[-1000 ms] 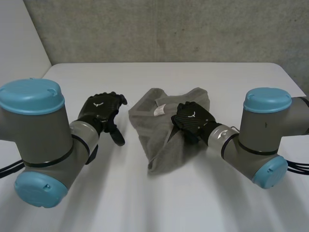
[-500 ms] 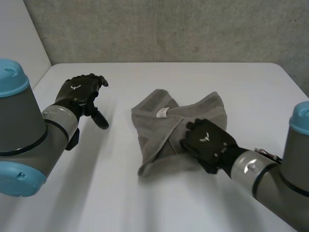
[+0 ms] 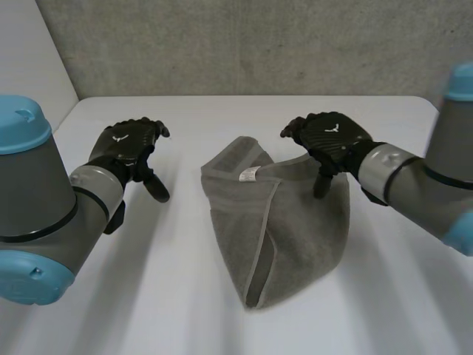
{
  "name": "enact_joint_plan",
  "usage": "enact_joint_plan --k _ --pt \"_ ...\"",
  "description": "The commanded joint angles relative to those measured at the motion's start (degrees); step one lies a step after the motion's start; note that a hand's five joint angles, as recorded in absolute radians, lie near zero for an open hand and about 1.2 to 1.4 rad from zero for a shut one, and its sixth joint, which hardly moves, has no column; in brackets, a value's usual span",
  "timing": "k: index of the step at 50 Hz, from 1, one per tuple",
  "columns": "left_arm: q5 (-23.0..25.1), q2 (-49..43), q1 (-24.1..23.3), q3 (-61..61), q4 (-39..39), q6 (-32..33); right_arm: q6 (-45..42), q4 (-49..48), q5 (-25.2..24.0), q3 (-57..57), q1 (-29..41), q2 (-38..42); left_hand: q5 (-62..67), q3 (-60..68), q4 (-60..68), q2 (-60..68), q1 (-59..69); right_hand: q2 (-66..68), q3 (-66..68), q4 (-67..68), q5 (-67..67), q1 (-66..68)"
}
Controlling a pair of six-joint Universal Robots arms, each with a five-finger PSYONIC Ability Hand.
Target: Fold the towel.
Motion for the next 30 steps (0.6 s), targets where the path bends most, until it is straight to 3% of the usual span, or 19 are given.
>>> enact_joint_plan --k 1,13,20,30 --pt "0.0 -0.4 -0.1 0.0 0.0 0.0 -0.5 0.0 4.4 -8.8 1.6 11.1 -1.2 -2.8 -3.1 -1.6 -2.0 3.2 -2.6 -4.4 3.7 3.9" --pt "0.0 -0.7 -0.2 -0.1 0.0 0.0 3.2 1.2 4.5 -16.8 1.7 22.2 -1.4 -2.8 -3.1 -1.7 -2.2 18.8 -2.6 -4.4 19.3 19.5" --pt "0.0 -0.7 -0.1 -0.1 0.1 0.0 4.1 1.2 3.9 -17.5 1.7 23.2 -1.6 -2.8 -3.1 -1.9 -2.4 39.2 -2.6 -4.4 39.7 39.8" --pt "0.0 -0.6 -0.1 -0.1 0.1 0.0 4.1 2.3 2.9 -17.4 1.7 24.2 -1.7 -2.8 -3.1 -2.1 -2.5 44.2 -2.6 -4.4 44.8 44.9"
